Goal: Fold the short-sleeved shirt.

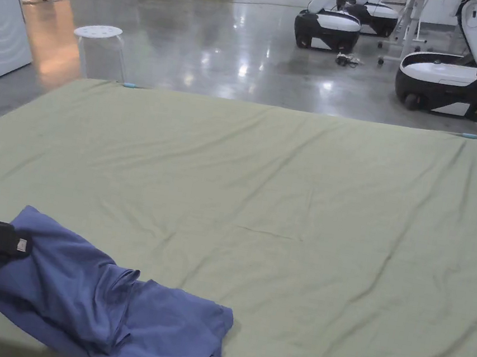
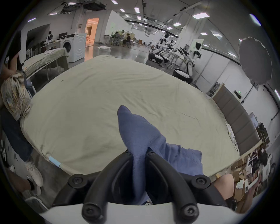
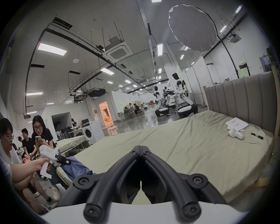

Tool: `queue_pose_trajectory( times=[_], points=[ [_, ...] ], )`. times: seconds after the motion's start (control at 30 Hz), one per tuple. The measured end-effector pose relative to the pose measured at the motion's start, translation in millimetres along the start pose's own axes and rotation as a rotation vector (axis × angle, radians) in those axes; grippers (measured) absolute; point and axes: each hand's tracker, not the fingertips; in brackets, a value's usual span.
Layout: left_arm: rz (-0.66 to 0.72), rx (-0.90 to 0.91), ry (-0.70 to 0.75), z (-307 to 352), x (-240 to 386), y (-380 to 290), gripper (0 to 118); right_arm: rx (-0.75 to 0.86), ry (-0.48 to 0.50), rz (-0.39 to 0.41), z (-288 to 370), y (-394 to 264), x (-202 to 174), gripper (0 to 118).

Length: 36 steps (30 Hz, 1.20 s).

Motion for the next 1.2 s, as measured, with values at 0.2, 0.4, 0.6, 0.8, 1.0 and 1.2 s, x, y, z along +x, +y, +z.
queue_pose_trajectory(
  times=[0.2, 0.4, 0.6, 0.8, 1.0, 1.2],
  points=[
    [-0.032, -0.031, -0.199, 0, 78, -4, 8, -0.005, 0.014, -0.008, 1, 0, -2, 0],
    [-0.120, -0.142, -0.341, -35, 169, -31, 8, 0.018, 0.017, -0.001, 13, 1, 1, 0],
    [-0.149, -0.290, -0.363, -111, 205, -67, 8, 0.029, -0.002, -0.020, 25, 2, 13, 0],
    [-0.131, -0.364, -0.297, -154, 216, -90, 10, 0.033, -0.023, -0.028, 34, 2, 26, 0],
    [0.055, -0.283, -0.529, -115, 196, -78, 68, 0.032, -0.032, -0.051, 32, 0, 37, 0],
    [0.040, -0.022, -0.624, -35, 168, -54, 117, 0.028, -0.017, -0.066, 29, -2, 32, 0]
  ],
)
